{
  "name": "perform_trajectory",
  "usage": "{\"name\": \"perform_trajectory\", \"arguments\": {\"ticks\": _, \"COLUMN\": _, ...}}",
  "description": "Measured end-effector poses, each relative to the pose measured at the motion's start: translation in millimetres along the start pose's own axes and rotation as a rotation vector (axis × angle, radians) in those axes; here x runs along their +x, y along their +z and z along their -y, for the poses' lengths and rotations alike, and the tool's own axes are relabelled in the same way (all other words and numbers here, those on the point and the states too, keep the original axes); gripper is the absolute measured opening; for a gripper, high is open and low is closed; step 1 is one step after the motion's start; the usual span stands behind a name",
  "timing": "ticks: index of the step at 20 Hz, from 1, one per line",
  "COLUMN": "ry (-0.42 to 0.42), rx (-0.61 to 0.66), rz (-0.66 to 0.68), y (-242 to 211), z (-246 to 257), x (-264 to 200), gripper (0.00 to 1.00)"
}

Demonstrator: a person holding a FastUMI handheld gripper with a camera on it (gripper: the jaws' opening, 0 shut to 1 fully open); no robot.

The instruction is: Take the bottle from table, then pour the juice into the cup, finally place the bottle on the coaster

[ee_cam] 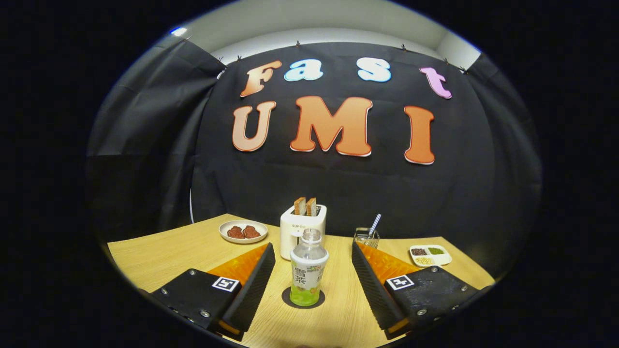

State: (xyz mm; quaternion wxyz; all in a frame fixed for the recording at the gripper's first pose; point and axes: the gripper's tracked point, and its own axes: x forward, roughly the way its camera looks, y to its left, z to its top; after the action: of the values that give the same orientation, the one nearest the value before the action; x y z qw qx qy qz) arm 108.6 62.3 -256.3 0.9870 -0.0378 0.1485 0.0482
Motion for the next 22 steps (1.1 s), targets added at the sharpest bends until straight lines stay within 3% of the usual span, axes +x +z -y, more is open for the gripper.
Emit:
{"name": "perform_trajectory", "arguments": {"ticks": 8, "ry": -0.006, "rx": 0.048, "rz": 0.117, "y": 88, "z": 30, "x": -76, "gripper": 0.97}}
{"name": "perform_trajectory", "arguments": {"ticks": 22, "ry": -0.057, "rx": 0.114, "rz": 0.118, "y": 90, "z": 97, "x": -138, "gripper": 0.97}}
